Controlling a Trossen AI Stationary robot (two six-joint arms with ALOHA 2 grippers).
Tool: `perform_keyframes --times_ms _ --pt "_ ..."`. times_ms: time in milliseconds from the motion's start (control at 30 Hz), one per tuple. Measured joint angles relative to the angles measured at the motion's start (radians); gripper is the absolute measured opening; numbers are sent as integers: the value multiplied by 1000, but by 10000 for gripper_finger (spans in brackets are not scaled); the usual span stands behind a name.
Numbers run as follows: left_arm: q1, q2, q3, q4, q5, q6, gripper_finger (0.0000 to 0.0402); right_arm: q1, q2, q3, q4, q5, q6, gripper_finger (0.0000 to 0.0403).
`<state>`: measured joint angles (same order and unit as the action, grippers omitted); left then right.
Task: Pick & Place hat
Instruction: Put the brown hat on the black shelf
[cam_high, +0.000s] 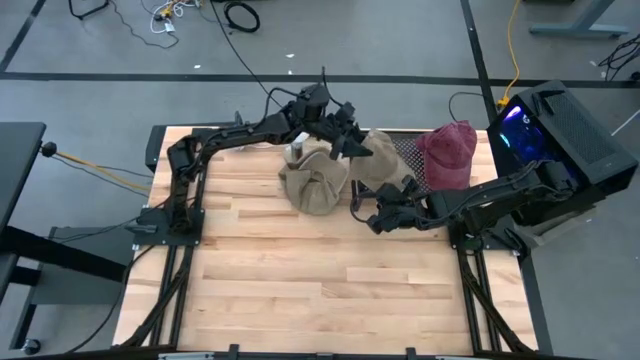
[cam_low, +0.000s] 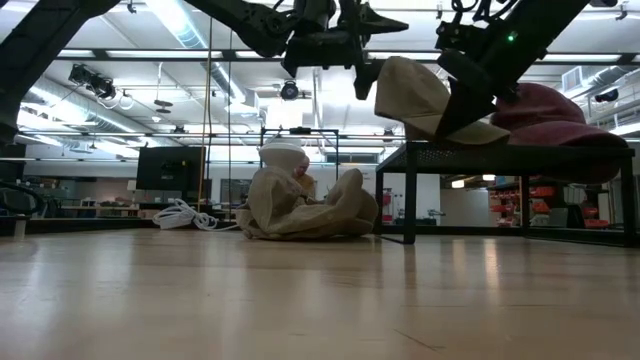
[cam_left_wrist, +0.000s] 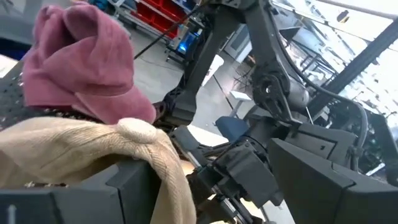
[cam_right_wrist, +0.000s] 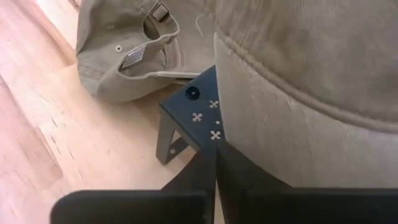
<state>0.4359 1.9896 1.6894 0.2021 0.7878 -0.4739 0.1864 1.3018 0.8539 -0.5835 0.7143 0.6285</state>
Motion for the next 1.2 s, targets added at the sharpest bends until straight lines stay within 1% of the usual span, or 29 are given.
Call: perform_keyframes --times_ms 100,167,267,333,467,633,767,833,933,1100,1200 --pt "6 0 0 -24 2 -15 291 0 0 0 1 0 -2 11" --pt "8 0 0 -35 5 -70 291 0 0 0 3 1 -4 11" --pt "13 0 0 -52 50 -144 291 0 0 0 10 3 -5 11" --pt "13 0 0 -80 54 -135 291 2 0 0 31 11 -16 11" --pt "13 0 0 -106 52 -111 291 25 -16 0 152 11 -94 11" --pt "13 0 0 -112 52 -82 291 61 -70 0 300 9 -212 11" --pt "9 0 0 -111 42 -59 291 65 -91 1 440 45 -366 11" --pt "1 0 0 -110 34 -57 291 46 -91 1 496 28 -443 11" --pt "-12 0 0 -109 27 -58 291 3 -86 1 548 -22 -497 11" --pt "-30 0 0 -109 28 -56 291 -70 -86 1 549 -31 -536 11" --pt "-37 0 0 -109 28 -56 291 -101 -86 1 512 -30 -532 11"
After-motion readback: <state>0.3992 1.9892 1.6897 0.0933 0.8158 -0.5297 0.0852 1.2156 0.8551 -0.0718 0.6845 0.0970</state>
